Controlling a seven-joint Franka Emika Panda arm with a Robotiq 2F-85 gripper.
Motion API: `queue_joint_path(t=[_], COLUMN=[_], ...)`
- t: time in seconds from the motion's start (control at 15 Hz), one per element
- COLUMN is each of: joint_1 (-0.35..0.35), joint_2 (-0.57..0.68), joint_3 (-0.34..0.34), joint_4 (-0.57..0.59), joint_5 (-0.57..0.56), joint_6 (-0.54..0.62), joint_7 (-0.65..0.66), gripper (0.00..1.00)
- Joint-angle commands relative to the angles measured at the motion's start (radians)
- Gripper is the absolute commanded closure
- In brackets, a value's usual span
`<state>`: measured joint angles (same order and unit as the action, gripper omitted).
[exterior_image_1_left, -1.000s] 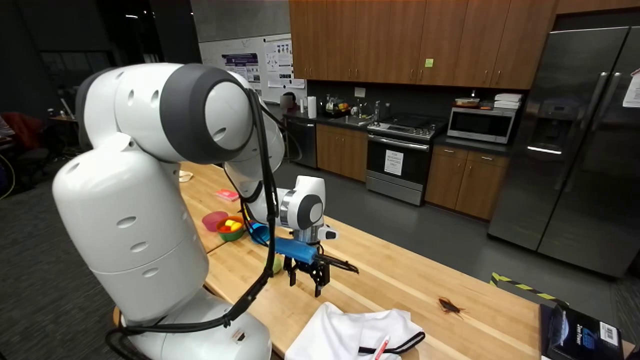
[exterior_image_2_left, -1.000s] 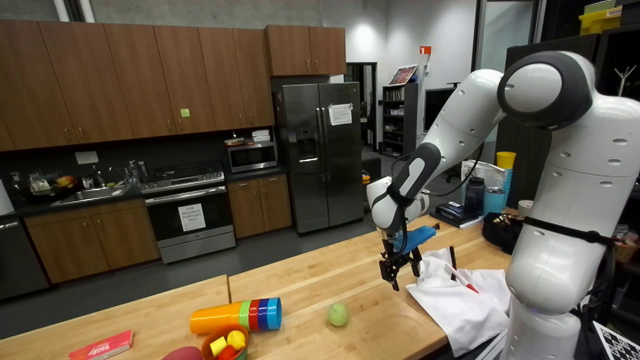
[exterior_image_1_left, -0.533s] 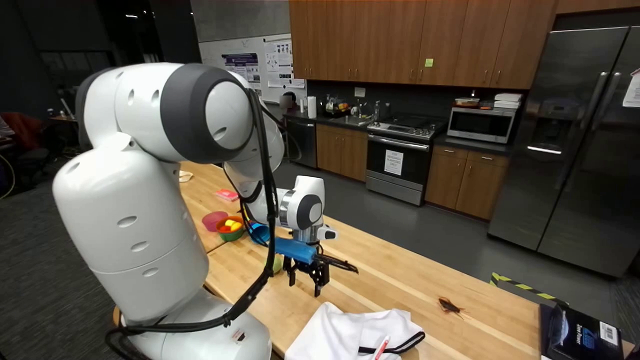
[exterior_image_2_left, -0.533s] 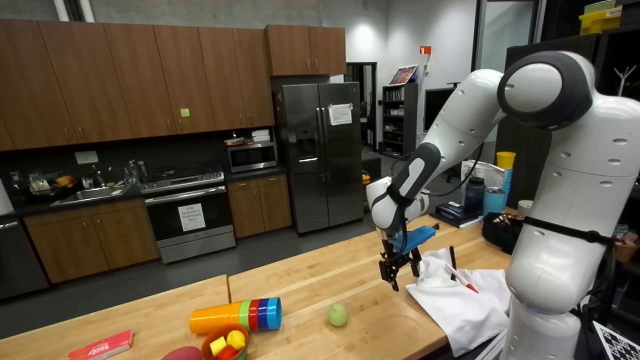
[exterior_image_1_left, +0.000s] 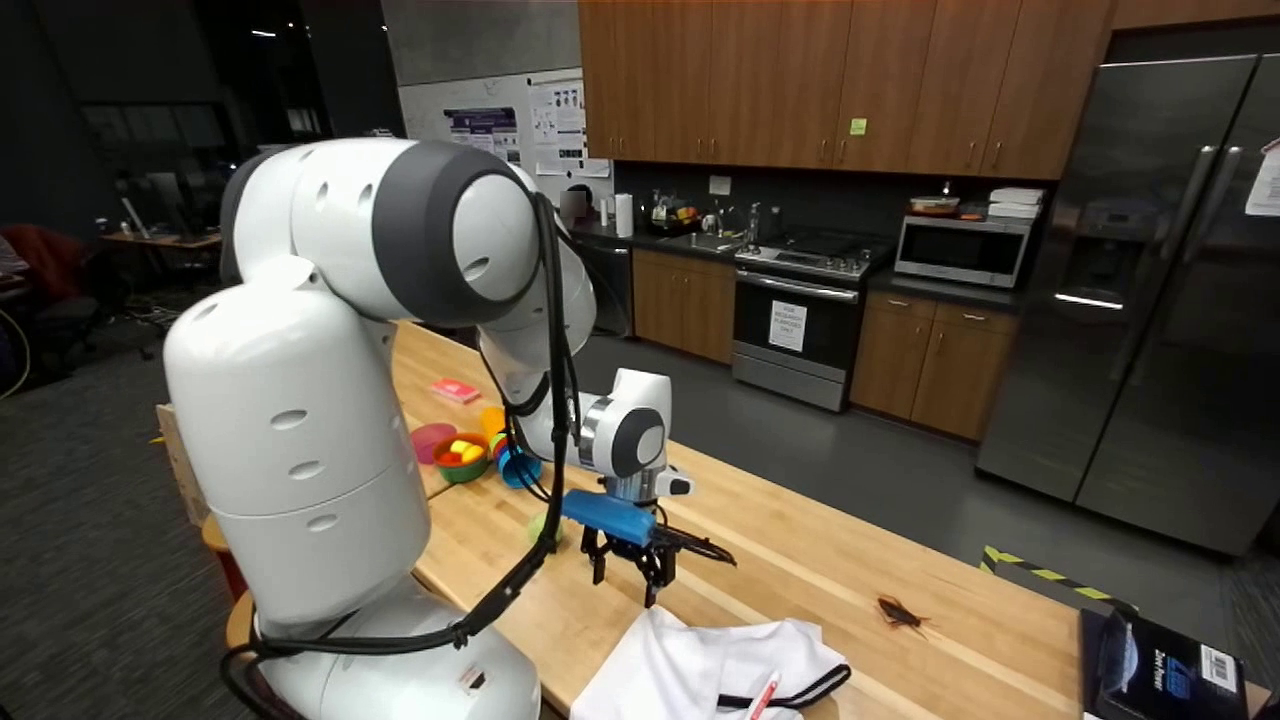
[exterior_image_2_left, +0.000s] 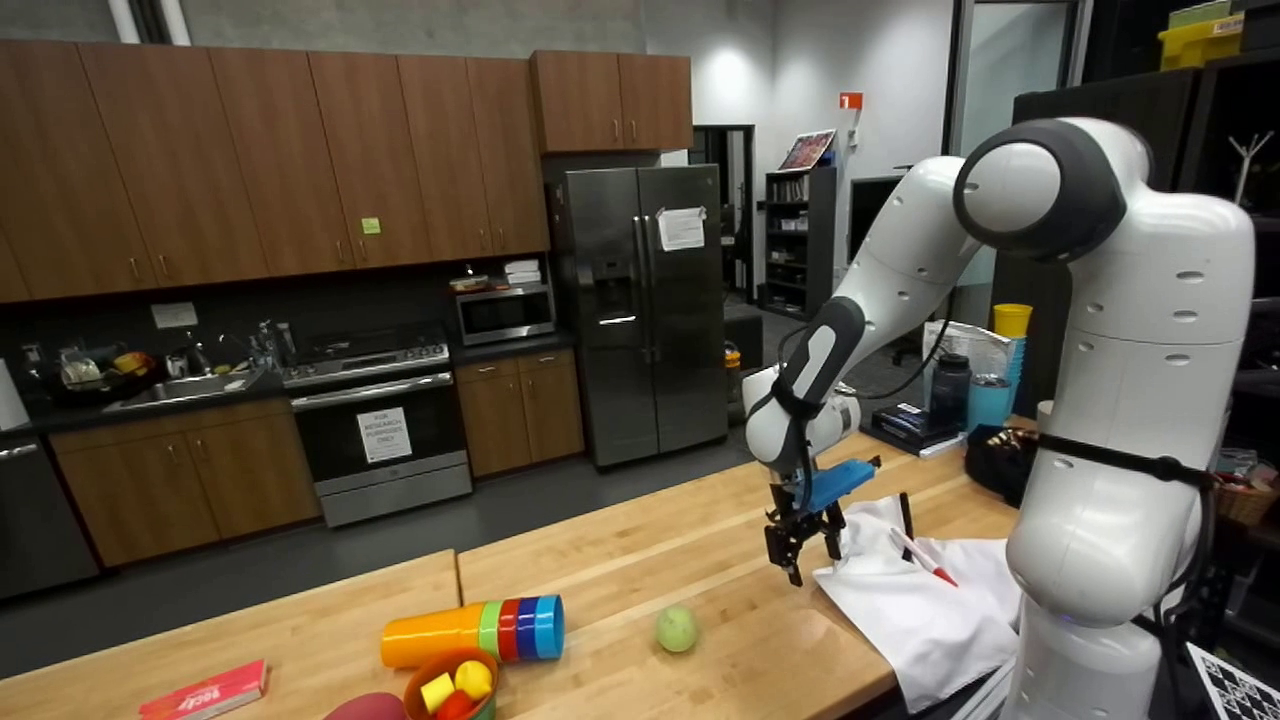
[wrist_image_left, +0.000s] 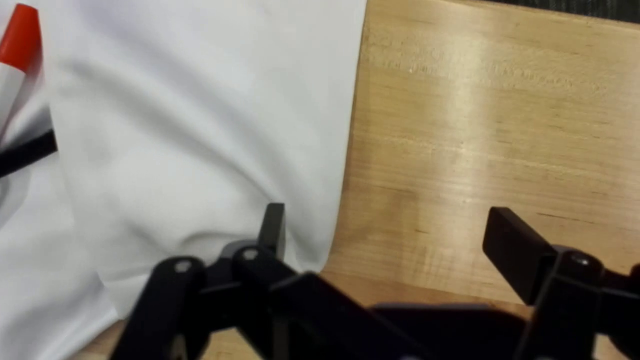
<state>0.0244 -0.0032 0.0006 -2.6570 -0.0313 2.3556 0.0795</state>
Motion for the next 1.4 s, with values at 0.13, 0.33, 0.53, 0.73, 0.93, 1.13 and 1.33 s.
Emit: queue_joint_path(t=[0.13,0.33,0.53,0.73,0.93,1.13,1.33], joint_1=[-0.012,-0.006,-0.002,0.001,0.003,0.019,0.051], joint_2=[0.079,0.096,0.103,0.087,0.08,0.082,0.113], joint_3=[0.006,0.032,0.054,0.058,0.053,0.057,0.086], joint_4=[0.086,0.136,0.188,0.214,0.217,0.195,0.192], joint_5=[0.137,0.24,0.297,0.267,0.208,0.037,-0.059], joint_6=[0.015,-0.027,-0.158,-0.289,-0.358,-0.339,-0.262], joint_7=[-0.112,-0.208,-0.277,-0.277,-0.279,-0.26,-0.264], gripper=[0.0,0.0,0.26,0.46,0.72,0.94,1.0])
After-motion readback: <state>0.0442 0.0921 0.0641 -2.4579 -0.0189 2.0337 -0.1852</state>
